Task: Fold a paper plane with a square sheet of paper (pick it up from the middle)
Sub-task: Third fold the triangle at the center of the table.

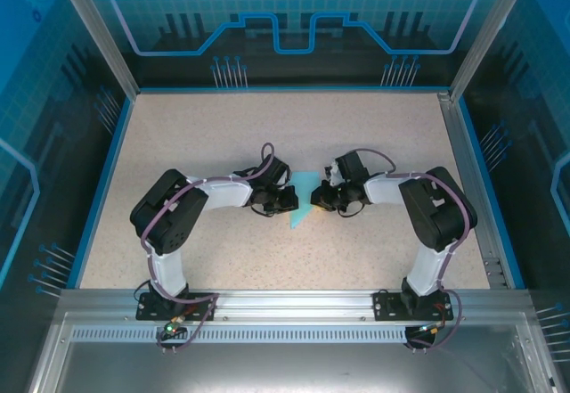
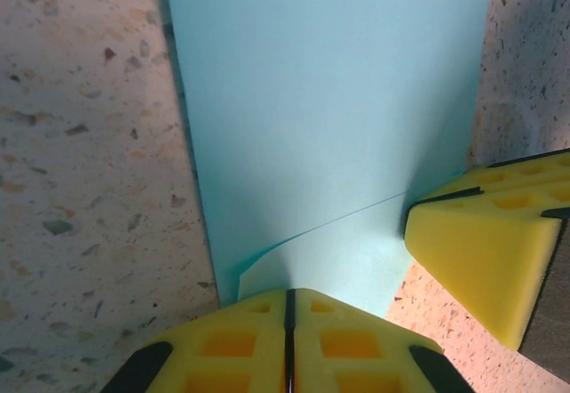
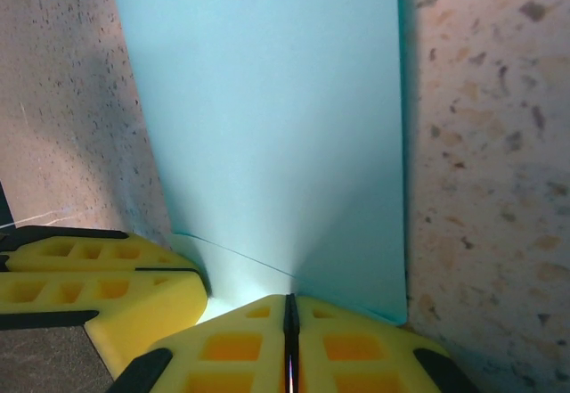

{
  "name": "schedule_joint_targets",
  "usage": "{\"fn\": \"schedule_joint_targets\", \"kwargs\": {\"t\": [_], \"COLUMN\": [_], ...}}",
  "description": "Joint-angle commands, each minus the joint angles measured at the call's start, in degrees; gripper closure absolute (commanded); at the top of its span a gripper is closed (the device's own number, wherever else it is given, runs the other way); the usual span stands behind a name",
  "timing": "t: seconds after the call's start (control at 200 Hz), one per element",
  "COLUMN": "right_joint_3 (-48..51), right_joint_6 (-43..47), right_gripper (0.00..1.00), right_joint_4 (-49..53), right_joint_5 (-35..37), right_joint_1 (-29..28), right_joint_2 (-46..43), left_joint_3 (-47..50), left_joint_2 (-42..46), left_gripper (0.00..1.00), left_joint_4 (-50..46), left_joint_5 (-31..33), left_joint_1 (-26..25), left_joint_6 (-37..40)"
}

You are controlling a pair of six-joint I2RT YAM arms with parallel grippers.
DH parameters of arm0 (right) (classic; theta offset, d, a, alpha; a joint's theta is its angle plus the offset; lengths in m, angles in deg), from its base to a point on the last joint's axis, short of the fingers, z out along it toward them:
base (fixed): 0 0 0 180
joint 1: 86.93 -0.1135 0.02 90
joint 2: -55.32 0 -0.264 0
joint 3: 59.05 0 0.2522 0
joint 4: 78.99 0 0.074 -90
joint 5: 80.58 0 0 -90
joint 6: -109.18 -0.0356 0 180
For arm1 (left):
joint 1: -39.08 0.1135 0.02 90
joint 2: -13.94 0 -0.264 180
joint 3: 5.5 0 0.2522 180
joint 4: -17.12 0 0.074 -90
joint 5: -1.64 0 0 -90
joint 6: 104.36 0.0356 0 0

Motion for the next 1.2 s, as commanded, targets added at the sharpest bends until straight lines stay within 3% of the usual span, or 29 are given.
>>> {"fn": "schedule_joint_targets", "kwargs": {"t": [0.0, 0.24, 0.625, 0.85, 1.19], "right_joint_3": [0.2, 0.4, 1.7, -1.7, -4.4], "right_joint_6": [1.6, 1.7, 0.8, 0.4, 0.3], "right_gripper": [0.90, 0.88, 0.88, 0.88, 0.90], "right_joint_4": [1.0, -1.6, -0.9, 1.1, 1.4], "right_joint_5": [-0.1, -3.3, -1.2, -1.9, 1.0], "right_joint_1": [0.6, 3.8, 4.3, 1.4, -1.1], "right_joint_2": [0.3, -0.3, 3.4, -1.8, 4.2], "left_joint_3": [1.2, 0.9, 0.2, 0.2, -0.1], "left_joint_2": [-1.0, -0.9, -1.0, -0.7, 0.6], "left_gripper": [0.90, 0.90, 0.90, 0.90, 0.89], "left_joint_4": [-5.8, -6.6, -7.1, -6.9, -6.8], "left_joint_5": [2.3, 2.6, 2.8, 2.7, 2.1], "left_joint_1": [0.0, 0.1, 0.0, 0.1, 0.0], "left_joint_6": [1.8, 2.2, 2.7, 2.8, 2.8]}}
